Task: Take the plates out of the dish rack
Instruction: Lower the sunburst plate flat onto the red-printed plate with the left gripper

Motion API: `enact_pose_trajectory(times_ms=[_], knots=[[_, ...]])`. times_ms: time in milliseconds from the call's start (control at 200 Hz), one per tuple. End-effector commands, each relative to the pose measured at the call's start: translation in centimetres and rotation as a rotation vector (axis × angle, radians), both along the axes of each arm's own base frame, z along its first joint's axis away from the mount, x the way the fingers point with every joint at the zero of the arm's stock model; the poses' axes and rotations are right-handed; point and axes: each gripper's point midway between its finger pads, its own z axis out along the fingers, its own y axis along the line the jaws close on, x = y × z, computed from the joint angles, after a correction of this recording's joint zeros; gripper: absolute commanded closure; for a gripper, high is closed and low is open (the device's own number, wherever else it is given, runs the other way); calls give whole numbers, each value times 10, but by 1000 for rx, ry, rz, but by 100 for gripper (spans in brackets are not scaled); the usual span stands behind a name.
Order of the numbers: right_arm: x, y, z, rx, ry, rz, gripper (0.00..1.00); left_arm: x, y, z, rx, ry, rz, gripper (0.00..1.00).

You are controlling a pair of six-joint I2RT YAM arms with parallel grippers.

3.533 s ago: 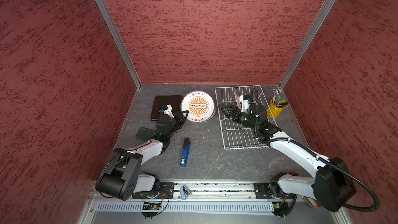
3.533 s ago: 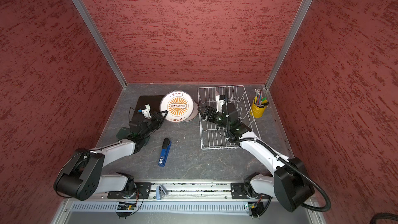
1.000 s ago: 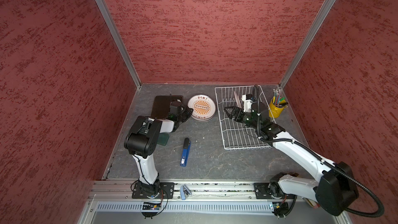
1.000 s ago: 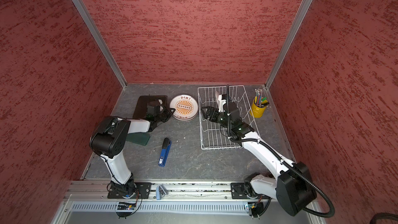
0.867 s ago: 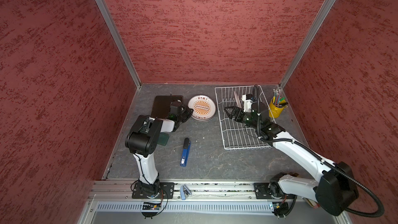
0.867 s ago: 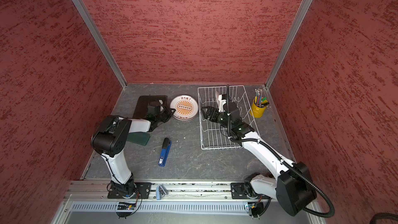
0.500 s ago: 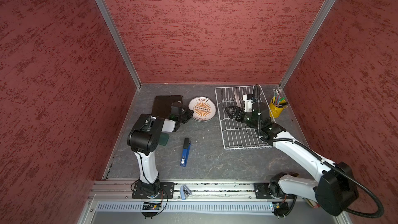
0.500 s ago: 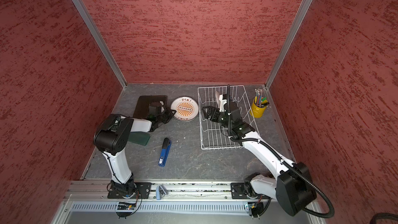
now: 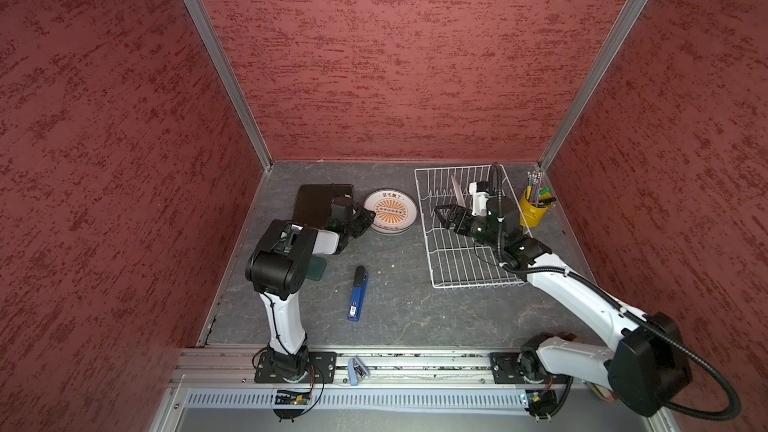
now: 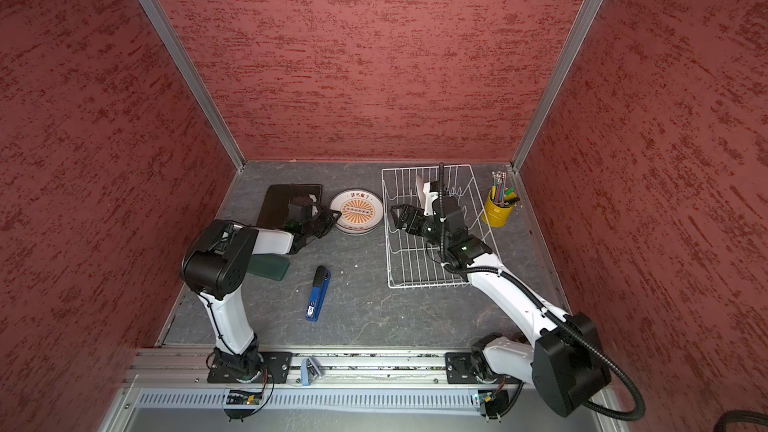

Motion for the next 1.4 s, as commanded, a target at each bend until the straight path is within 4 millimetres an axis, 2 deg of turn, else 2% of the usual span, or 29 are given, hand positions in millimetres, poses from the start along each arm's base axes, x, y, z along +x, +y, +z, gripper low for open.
enact_pose_trajectory(times_ms=[0,60,155,301,426,822,1032,1398], knots=[[2,-5,15,1,-40,-18,6,9,-5,25,-3,-71,-10,79],[1,-5,15,3,-40,-19,6,7,-5,27,-6,-73,-12,77],[1,-6,15,3,-42,-22,6,5,-5,33,-5,-86,-9,68],[0,-7,15,3,-44,-23,6,0,-7,32,11,-56,-18,49],[-1,-7,14,7,-42,-23,6,-2,-8,31,10,-46,-26,43],[-6,-11,13,12,-45,-27,6,-16,2,36,200,-32,-25,37],[-9,-13,13,10,-52,-32,5,-16,3,30,203,7,-54,36],[-11,-17,14,4,-58,-43,5,-16,-6,21,235,62,-131,35]])
